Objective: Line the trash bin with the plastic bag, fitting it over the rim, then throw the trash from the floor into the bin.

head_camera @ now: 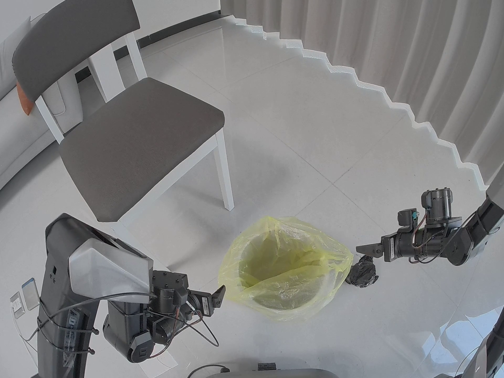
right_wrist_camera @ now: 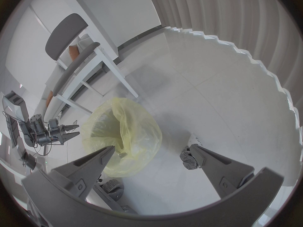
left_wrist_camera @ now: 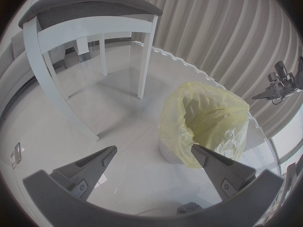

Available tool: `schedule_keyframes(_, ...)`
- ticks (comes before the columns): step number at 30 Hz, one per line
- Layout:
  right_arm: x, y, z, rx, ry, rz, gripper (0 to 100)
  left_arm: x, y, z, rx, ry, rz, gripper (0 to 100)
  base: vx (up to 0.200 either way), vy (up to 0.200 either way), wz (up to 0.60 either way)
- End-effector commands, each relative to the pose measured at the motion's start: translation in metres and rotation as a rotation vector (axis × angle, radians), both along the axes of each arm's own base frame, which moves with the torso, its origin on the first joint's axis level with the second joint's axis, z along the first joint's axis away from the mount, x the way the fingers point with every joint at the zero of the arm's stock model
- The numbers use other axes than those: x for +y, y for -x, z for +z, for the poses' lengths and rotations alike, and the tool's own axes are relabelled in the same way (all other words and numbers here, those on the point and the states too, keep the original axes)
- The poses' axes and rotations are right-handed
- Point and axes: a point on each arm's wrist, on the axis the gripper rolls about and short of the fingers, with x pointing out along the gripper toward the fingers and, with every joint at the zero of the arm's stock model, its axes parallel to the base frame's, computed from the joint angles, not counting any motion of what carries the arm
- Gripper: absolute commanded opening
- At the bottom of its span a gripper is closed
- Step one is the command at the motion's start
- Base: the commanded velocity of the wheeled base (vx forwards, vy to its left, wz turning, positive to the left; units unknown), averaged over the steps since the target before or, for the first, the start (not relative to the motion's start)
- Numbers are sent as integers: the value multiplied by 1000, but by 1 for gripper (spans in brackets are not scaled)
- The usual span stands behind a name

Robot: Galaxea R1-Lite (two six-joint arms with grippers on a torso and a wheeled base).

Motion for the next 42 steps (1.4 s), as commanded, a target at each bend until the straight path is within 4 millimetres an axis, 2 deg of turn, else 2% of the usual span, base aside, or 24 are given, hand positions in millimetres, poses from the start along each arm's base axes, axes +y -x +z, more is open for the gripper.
schedule_keyframes(1,17,-5,-30,49,6,46,100,-2,-1,4,-25,12,3,100,0,0,0)
schedule_keyframes(7,32,-19,-54,19,2,81,100,-2,1,12,-42,21,0,100,0,0,0)
schedule_keyframes(13,27,-24,-56,21,-13,59,100,-3,0,14,-50,26,-2,100,0,0,0)
schedule_keyframes(14,27,-24,-56,21,-13,59,0,-3,0,14,-50,25,0,100,0,0,0)
schedule_keyframes(24,28,-28,-67,34,-20,64,0,-6,-7,5,-30,72,13,100,0,0,0)
schedule_keyframes(32,28,-27,-63,11,-26,70,0,-13,-16,-17,-12,64,11,100,0,0,0)
schedule_keyframes(36,25,-24,-64,14,-25,64,0,-15,-21,-19,-25,73,12,100,0,0,0)
schedule_keyframes(37,25,-24,-64,16,-25,64,0,-16,-22,-19,-27,76,9,0,0,0,0)
schedule_keyframes(42,23,-24,-66,19,-24,56,0,-18,-25,-20,-28,90,-13,0,0,0,0)
